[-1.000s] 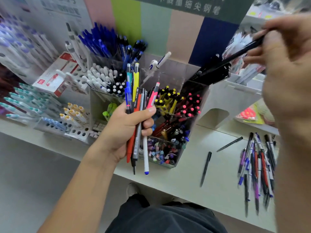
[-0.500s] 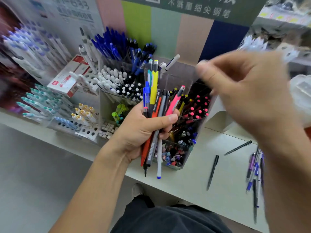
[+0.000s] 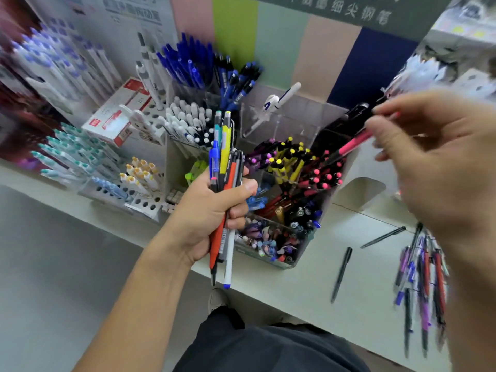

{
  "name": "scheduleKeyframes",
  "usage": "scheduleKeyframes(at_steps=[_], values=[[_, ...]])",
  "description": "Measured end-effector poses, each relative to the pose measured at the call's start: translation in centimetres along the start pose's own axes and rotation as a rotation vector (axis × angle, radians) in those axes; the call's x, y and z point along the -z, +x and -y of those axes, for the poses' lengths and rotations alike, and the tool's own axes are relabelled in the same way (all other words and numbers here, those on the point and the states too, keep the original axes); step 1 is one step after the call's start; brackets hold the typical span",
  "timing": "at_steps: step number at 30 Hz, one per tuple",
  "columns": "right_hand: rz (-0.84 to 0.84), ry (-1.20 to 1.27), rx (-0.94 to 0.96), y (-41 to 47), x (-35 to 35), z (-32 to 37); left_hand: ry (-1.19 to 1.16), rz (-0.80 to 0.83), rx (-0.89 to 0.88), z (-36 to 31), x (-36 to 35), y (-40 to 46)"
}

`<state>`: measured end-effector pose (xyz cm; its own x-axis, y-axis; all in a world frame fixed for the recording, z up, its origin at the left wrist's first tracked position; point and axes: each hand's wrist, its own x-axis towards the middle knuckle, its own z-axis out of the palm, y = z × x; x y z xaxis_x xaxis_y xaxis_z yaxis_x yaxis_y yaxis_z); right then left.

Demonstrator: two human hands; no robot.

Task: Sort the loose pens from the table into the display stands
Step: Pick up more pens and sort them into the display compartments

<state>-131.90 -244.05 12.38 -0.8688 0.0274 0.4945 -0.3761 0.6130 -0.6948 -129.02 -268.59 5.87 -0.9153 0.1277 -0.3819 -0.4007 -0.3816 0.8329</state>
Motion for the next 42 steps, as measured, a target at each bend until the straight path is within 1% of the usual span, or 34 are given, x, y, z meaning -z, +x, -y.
scheduleKeyframes(at_steps=[2, 4, 7, 9, 11, 14, 17, 19, 21, 24, 25, 27, 29, 31, 33, 36, 38, 40, 42], values=[[0.04, -0.114, -0.042, -1.3, -1.9, -1.5, 0.003, 0.03, 0.01, 0.4, -0.3, 0.2], [0.074, -0.131, -0.103, -2.6, -4.0, -2.9, 0.009, 0.051, 0.028, 0.8, -0.6, 0.4], [0.002, -0.15, -0.132, -3.2, -5.5, -4.2, 0.007, 0.076, 0.063, 1.2, -1.0, 0.7], [-0.028, -0.155, -0.132, -2.7, -5.4, -4.0, -0.046, 0.095, 0.087, 1.4, -1.1, 0.8], [0.005, -0.151, -0.174, -2.3, -4.7, -3.6, -0.12, 0.123, 0.116, 1.6, -1.3, 0.8], [0.093, -0.264, -0.276, -2.2, -3.3, -3.8, -0.194, 0.161, 0.11, 1.7, -1.3, 0.7], [0.158, -0.206, -0.378, -2.7, -3.1, -4.2, -0.18, 0.093, 0.067, 1.7, -0.5, 0.9], [0.204, -0.251, -0.354, -3.2, -4.0, -4.3, -0.163, 0.071, 0.056, 1.7, 0.1, 1.0], [0.183, -0.284, -0.324, -3.4, -4.8, -4.1, -0.145, 0.08, 0.059, 1.6, 0.4, 0.9], [0.162, -0.177, -0.285, -2.7, -5.5, -2.7, -0.127, 0.106, 0.062, 1.7, 0.2, 0.8], [0.172, -0.208, -0.258, -2.5, -5.7, -2.4, -0.128, 0.112, 0.065, 1.7, 0.0, 0.8], [0.181, -0.369, -0.237, -2.1, -6.0, -2.0, -0.131, 0.122, 0.072, 1.8, -0.4, 0.8], [0.198, -0.521, -0.27, -1.9, -5.9, -2.1, -0.145, 0.124, 0.076, 1.8, -0.6, 0.7], [0.264, -0.57, -0.329, -1.6, -5.4, -2.4, -0.156, 0.121, 0.079, 1.7, -0.5, 0.7], [0.307, -0.518, -0.363, -1.2, -4.9, -2.8, -0.158, 0.117, 0.079, 1.6, -0.4, 0.5], [0.212, -0.326, -0.309, -0.9, -4.8, -2.1, -0.153, 0.131, 0.062, 1.5, -0.2, 0.2], [0.204, -0.325, -0.247, -0.9, -5.2, -1.8, -0.153, 0.131, 0.067, 1.4, -0.4, 0.1], [0.285, -0.372, -0.258, -1.0, -5.2, -1.7, -0.125, 0.098, 0.073, 1.2, -0.6, 0.1], [0.366, -0.319, -0.255, -0.9, -4.6, -1.4, -0.045, 0.062, 0.057, 1.1, -0.7, 0.2]])
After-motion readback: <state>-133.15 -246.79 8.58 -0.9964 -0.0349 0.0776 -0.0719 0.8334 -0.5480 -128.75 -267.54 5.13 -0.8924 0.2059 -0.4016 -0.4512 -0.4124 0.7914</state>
